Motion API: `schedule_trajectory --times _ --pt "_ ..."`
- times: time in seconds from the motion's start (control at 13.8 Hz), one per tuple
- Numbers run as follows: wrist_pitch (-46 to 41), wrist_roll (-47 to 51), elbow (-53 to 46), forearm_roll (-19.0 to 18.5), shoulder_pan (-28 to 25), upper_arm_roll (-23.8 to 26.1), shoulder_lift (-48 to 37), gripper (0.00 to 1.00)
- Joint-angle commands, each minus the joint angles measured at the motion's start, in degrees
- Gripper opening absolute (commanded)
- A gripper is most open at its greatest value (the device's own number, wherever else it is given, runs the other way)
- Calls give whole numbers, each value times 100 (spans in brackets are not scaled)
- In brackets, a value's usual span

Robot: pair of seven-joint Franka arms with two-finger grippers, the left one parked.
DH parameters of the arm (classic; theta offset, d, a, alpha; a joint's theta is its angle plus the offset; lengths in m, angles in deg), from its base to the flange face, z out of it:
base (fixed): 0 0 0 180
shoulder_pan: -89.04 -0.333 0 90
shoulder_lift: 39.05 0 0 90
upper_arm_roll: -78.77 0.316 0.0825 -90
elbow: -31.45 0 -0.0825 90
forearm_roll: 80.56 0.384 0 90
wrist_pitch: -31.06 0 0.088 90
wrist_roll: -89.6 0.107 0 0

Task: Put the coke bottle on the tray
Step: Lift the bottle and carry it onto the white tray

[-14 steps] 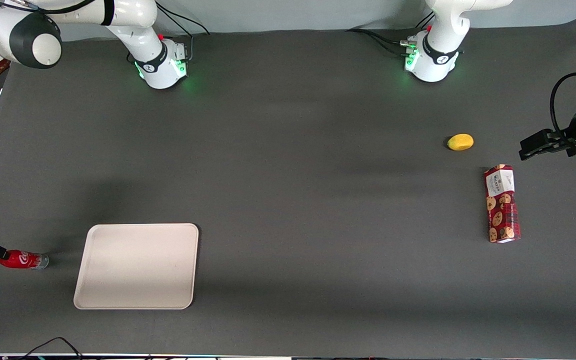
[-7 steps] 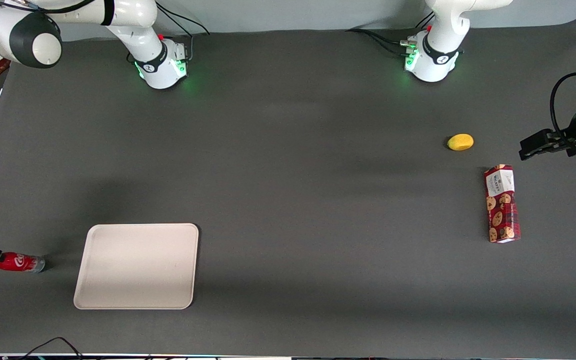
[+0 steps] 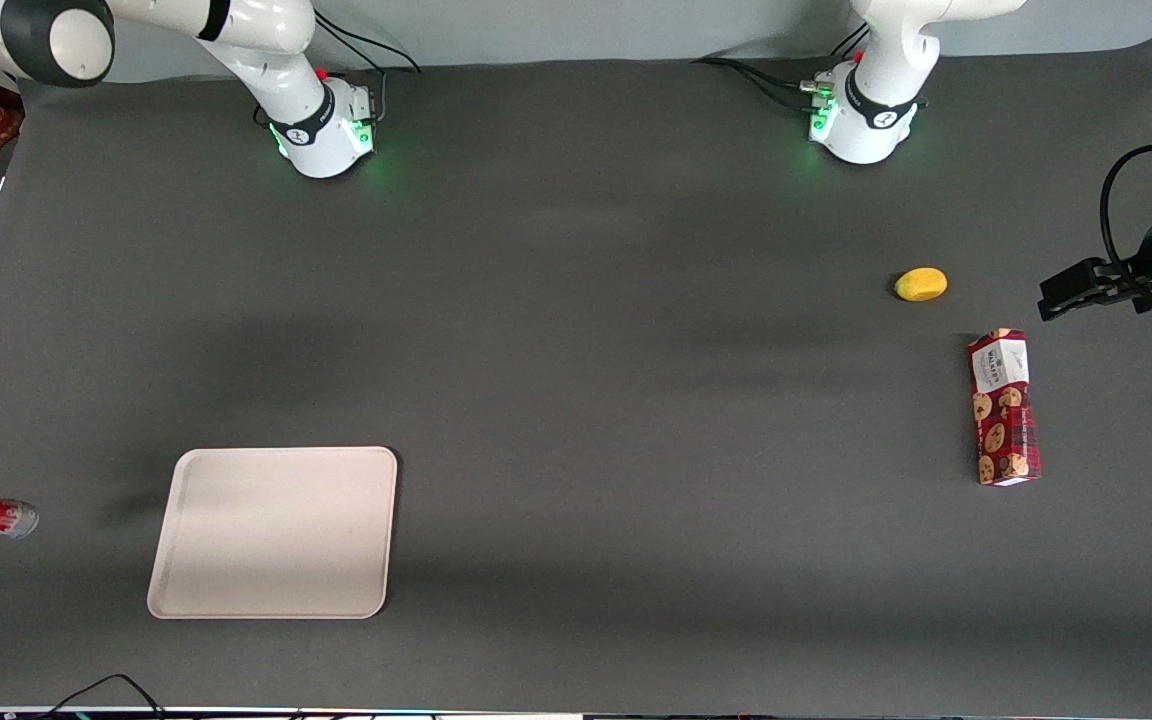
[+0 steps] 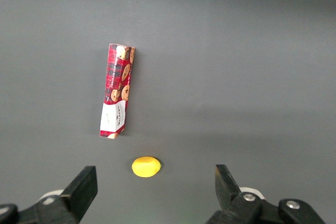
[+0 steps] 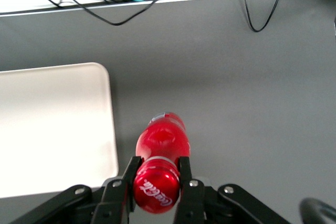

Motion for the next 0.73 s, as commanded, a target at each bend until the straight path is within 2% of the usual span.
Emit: schedule_trajectory --times 0.0,0.15,0.36,0.51,0.65 --pt "-526 813 116 -439 -428 52 -534 0" --pt "-702 1515 125 -389 -735 96 -692 0" --pt "-721 2527 143 -415 -921 666 -649 0" --pt "-590 2504 457 -406 -991 755 -570 0" --pt "84 2381 1045 -397 -1009 755 -570 0"
